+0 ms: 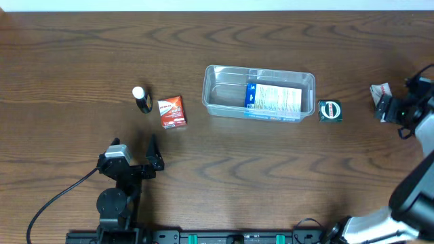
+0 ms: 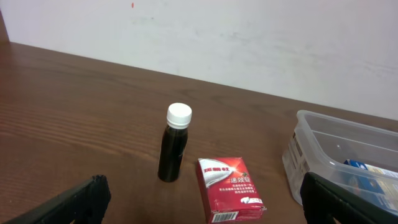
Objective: Pack container
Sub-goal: 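Lower the right gripper and grasp the white Panadol box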
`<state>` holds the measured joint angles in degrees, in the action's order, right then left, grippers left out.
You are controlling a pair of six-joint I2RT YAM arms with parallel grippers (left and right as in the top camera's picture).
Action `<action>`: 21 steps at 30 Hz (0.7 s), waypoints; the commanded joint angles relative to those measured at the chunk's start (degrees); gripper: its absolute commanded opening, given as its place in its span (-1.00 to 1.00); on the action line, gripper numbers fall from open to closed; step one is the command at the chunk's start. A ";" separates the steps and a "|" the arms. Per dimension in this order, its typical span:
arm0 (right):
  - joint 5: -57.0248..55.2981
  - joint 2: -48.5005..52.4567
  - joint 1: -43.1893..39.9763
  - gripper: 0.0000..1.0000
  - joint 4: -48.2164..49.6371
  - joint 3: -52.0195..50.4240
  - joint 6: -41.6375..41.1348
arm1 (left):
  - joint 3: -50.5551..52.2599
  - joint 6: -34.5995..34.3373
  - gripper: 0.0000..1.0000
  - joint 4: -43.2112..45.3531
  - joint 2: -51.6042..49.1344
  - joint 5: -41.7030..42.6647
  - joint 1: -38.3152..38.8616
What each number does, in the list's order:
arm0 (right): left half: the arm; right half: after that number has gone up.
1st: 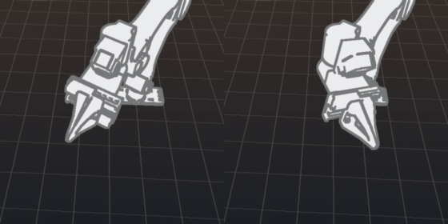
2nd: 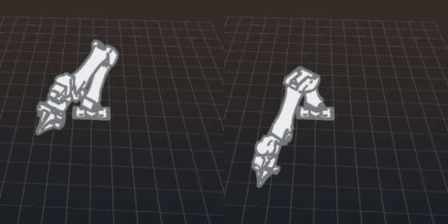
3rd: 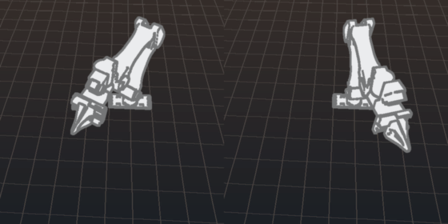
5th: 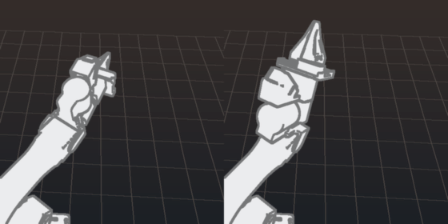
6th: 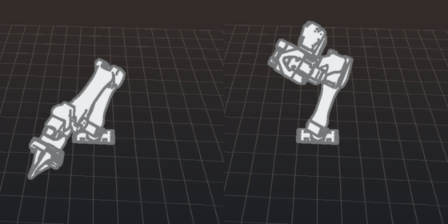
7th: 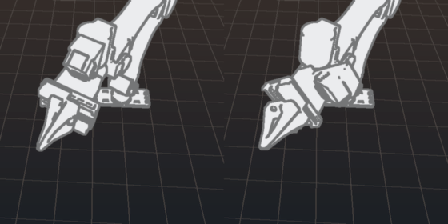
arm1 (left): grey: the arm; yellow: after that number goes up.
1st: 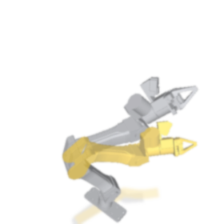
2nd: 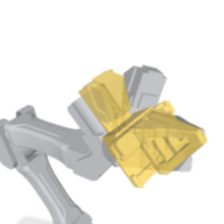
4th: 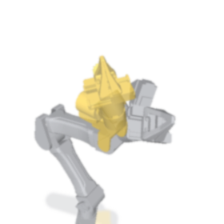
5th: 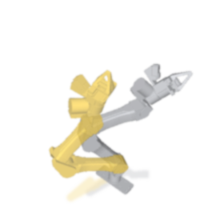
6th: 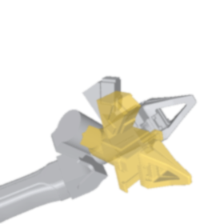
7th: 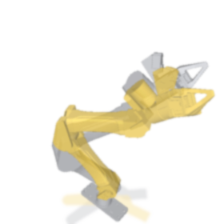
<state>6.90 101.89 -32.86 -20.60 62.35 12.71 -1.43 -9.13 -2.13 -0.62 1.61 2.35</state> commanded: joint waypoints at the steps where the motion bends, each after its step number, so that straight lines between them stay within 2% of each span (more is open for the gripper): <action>1: 1.53 5.44 -0.57 0.99 -3.72 6.10 4.98 | 1.20 0.52 0.96 -1.86 0.24 -0.11 -0.02; 5: 1.49 7.91 -0.50 0.99 -5.66 9.49 7.13 | 1.20 0.52 0.96 -1.86 0.24 -0.11 -0.02; 14: 1.22 12.70 -0.48 0.99 -3.85 9.49 8.79 | 1.20 0.52 0.96 -1.86 0.24 -0.11 -0.02; 19: 4.61 15.06 -0.20 0.99 -3.93 9.51 8.76 | 1.20 0.55 0.96 -1.86 0.24 -0.11 -0.02; 21: 4.63 14.73 0.07 0.94 -4.72 10.16 8.46 | 1.20 0.52 0.96 -1.86 0.24 -0.11 -0.02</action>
<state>9.61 115.48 -32.93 -24.43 71.85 20.78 -1.43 -9.13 -2.13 -0.62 1.58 2.35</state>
